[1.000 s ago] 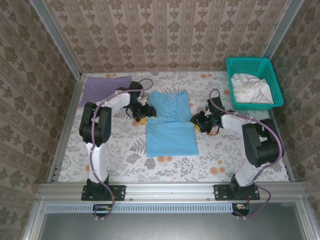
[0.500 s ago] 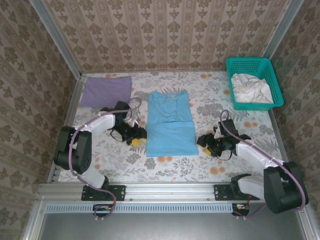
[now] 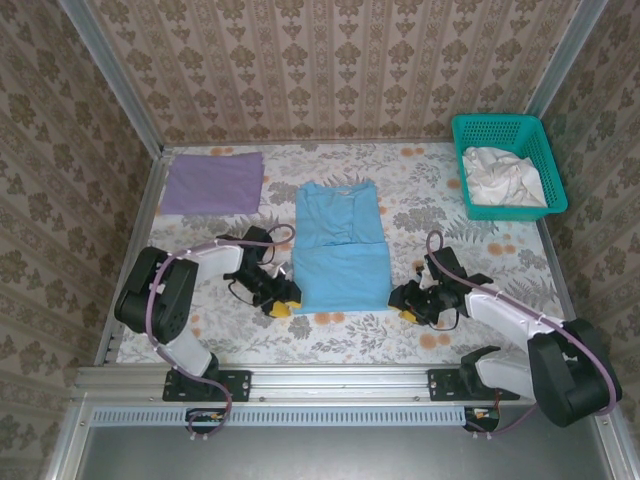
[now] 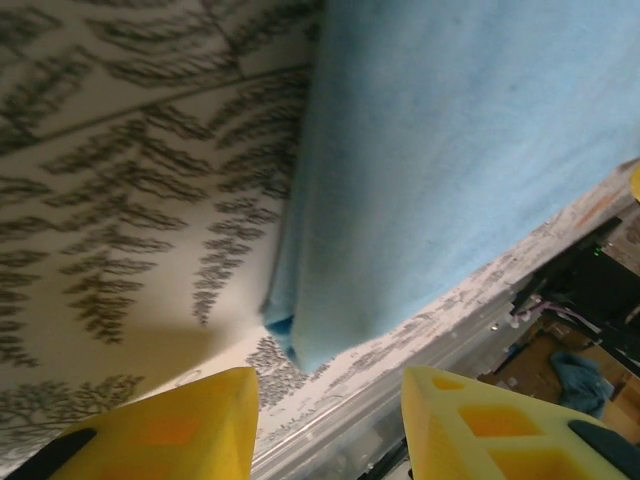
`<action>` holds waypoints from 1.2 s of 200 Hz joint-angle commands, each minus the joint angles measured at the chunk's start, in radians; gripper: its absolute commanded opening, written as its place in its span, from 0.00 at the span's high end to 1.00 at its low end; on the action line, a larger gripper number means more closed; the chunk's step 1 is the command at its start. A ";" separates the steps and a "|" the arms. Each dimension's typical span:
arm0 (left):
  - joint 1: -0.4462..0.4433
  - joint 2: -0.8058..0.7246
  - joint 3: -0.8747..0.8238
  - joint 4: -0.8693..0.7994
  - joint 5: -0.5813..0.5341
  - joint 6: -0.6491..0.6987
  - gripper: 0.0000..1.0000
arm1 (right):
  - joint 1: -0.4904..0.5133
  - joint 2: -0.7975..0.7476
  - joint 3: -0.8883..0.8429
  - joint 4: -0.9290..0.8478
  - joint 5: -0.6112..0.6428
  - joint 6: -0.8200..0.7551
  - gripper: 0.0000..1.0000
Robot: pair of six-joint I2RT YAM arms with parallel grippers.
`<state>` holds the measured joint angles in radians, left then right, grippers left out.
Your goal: Fold and stack the t-shirts
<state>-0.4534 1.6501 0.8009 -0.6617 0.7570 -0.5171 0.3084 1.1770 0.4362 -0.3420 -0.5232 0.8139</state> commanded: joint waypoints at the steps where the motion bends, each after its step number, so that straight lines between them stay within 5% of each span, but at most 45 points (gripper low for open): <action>1: -0.032 0.011 0.032 -0.024 -0.058 0.011 0.60 | 0.009 0.023 -0.004 0.042 0.030 0.003 0.54; 88: -0.090 0.057 0.057 -0.017 -0.167 0.015 0.76 | 0.030 0.079 0.005 0.073 0.093 0.017 0.67; 179: -0.093 0.065 0.058 -0.013 -0.198 0.033 0.68 | 0.029 0.081 0.030 0.077 0.084 0.033 0.66; 240: -0.100 0.073 0.078 -0.027 -0.212 0.045 0.74 | 0.030 0.084 0.051 0.057 0.094 0.033 0.67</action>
<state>-0.5449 1.6981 0.8604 -0.6773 0.6186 -0.5011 0.3321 1.2522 0.4660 -0.2863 -0.4576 0.8406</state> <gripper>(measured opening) 0.280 0.329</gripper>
